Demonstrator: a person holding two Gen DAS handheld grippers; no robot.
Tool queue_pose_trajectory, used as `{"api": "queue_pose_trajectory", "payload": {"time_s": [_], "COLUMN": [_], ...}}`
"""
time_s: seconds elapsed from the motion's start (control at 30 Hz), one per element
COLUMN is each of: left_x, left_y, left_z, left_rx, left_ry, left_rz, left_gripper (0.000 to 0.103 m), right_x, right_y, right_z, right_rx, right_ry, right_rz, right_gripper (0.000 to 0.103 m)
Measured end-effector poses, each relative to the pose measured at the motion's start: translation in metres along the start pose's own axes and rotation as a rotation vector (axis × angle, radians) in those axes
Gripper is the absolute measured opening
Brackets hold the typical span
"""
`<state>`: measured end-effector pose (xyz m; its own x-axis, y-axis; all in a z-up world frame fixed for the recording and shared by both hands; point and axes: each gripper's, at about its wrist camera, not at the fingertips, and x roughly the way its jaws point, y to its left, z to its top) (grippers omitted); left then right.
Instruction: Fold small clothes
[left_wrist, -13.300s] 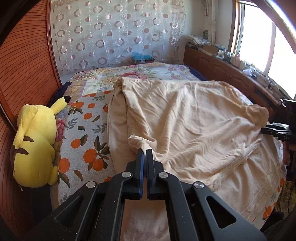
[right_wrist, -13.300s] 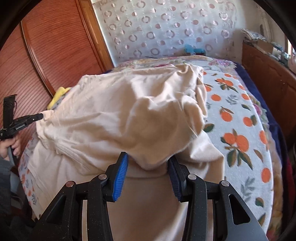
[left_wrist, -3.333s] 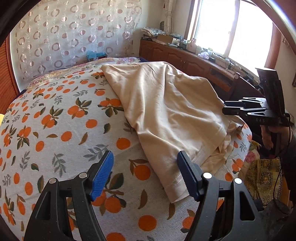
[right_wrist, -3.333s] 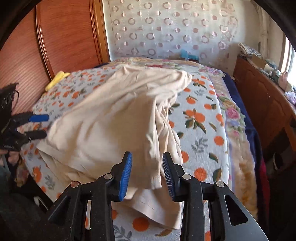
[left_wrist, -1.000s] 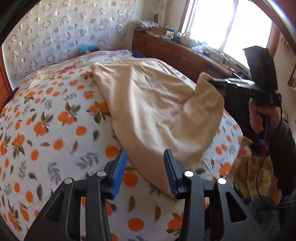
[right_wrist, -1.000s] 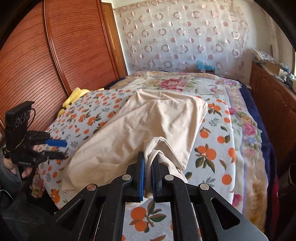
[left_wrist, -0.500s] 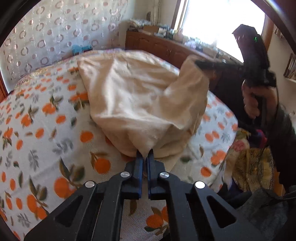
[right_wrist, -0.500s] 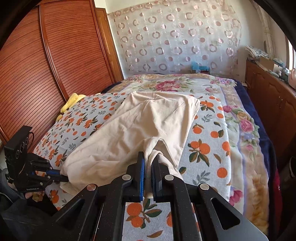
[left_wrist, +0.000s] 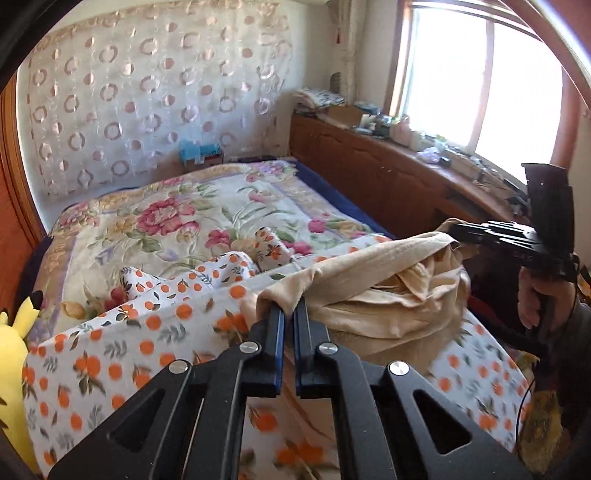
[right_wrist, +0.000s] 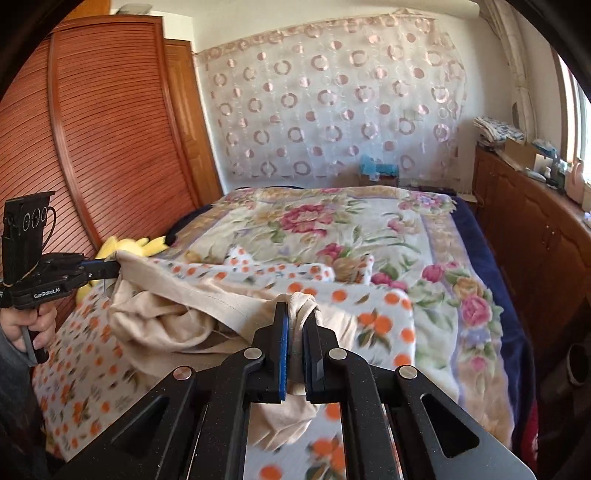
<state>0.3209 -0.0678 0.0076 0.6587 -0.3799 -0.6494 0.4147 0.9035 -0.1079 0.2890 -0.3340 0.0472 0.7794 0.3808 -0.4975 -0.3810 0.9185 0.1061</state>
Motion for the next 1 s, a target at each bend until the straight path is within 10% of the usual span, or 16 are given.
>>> {"api": "queue_pose_trajectory", "payload": {"time_s": [0.1, 0.23, 0.43, 1.0], "left_x": [0.035, 0.048, 0.047, 0.038], "left_y": [0.020, 0.037, 0.023, -0.025], "left_z": [0.010, 0.007, -0.023, -0.090], "left_rx": [-0.013, -0.038, -0.010, 0.021], "left_ry": [0.042, 0.050, 0.115, 0.226], "left_rz": [0.026, 0.023, -0.045, -0.122], "left_gripper": [0.009, 0.043, 0.044, 0.036], "right_x": [0.046, 0.089, 0.082, 0.051], "right_y": [-0.012, -0.011, 0.003, 0.063], "right_z": [0.011, 0.014, 0.034, -0.055], "right_rx": [0.013, 0.022, 0.037, 0.036], "right_ry": [0.059, 0.133, 0.086, 0.268], "right_rz": [-0.036, -0.090, -0.178, 0.081], "right_gripper": [0.006, 0.006, 0.043, 0.043]}}
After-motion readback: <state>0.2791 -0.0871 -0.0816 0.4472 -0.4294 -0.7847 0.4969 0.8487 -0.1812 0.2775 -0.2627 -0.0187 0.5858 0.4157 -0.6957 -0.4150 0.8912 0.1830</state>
